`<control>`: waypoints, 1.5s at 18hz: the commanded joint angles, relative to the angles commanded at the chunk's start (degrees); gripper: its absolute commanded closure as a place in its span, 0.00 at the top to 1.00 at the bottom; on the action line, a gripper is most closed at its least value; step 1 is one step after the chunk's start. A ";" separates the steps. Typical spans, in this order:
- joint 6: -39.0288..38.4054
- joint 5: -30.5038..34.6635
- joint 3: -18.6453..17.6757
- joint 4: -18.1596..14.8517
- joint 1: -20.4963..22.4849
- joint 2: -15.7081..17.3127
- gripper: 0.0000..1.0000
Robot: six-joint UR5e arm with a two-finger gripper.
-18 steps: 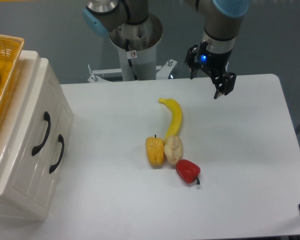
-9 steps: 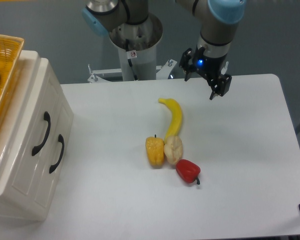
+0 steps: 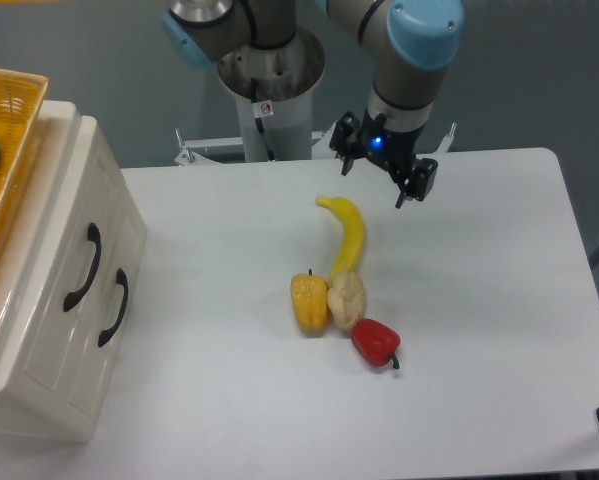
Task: Slide the top white drawer open
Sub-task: 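Move the gripper toward the top drawer handle of the white cabinet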
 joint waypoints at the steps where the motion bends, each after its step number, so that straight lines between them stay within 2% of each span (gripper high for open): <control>1: -1.68 0.00 0.09 0.00 -0.79 0.00 1.00; 12: -23.74 -0.44 2.20 -0.09 -10.63 -1.76 1.00; 16: -26.03 -2.46 2.72 0.00 -12.48 -2.81 1.00; 20: -26.65 -9.22 4.65 0.00 -14.15 -5.27 1.00; 27: -34.73 -8.62 6.06 0.00 -16.44 -6.15 1.00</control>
